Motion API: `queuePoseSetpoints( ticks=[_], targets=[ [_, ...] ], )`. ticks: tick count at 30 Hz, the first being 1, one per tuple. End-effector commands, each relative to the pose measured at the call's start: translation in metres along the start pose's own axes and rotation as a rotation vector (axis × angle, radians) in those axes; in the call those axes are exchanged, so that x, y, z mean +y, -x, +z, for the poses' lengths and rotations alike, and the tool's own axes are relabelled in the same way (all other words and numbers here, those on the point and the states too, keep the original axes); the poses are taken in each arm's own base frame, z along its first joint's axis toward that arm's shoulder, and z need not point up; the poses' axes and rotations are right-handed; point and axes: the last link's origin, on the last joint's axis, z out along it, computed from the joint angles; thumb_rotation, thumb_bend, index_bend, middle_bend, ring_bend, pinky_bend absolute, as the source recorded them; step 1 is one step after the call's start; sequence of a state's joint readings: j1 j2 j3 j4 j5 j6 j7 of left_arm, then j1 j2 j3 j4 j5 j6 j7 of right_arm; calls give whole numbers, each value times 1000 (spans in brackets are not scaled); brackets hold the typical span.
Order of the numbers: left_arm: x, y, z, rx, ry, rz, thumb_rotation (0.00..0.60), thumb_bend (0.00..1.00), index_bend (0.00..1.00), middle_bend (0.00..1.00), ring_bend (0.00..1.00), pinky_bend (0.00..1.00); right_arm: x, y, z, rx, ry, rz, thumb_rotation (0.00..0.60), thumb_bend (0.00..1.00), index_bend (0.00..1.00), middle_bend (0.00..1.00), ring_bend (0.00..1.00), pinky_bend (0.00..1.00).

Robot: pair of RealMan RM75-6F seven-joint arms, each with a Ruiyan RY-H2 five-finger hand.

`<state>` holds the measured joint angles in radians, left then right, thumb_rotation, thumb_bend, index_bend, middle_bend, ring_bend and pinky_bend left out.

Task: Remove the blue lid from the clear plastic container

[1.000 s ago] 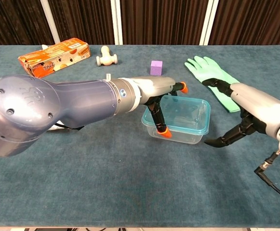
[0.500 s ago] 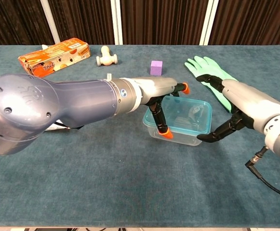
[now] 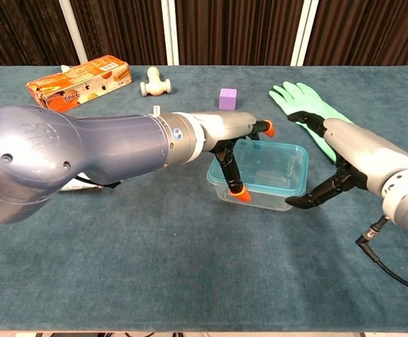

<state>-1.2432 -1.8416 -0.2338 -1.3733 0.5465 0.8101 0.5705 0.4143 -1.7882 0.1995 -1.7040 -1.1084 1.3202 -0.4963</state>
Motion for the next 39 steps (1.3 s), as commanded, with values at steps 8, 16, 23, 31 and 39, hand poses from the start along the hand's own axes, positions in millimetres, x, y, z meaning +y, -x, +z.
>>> queuePoseSetpoints(
  ticks=[8,16,23,31,39],
  targets=[
    [1,-1,0,-2,10,16,600,232,85,259,177,307,0,-3,2,14,3,-1,600,238,0,0,0,0],
    [0,-5,0,7,5,3,600,232,86,259,178,307,1,-5,0,15,7,-3,600,238,0,0,0,0],
    [-3,-7,-1,16,-5,1,600,232,87,259,177,307,0,-6,0,18,3,-3,600,238,0,0,0,0],
    [-4,-8,0,23,-10,-7,600,232,94,260,177,307,1,-7,-1,17,7,-3,600,238,0,0,0,0],
    [-5,-8,-1,23,-11,-17,600,232,95,260,177,307,4,-6,-1,14,15,-9,600,238,0,0,0,0]
  ],
)
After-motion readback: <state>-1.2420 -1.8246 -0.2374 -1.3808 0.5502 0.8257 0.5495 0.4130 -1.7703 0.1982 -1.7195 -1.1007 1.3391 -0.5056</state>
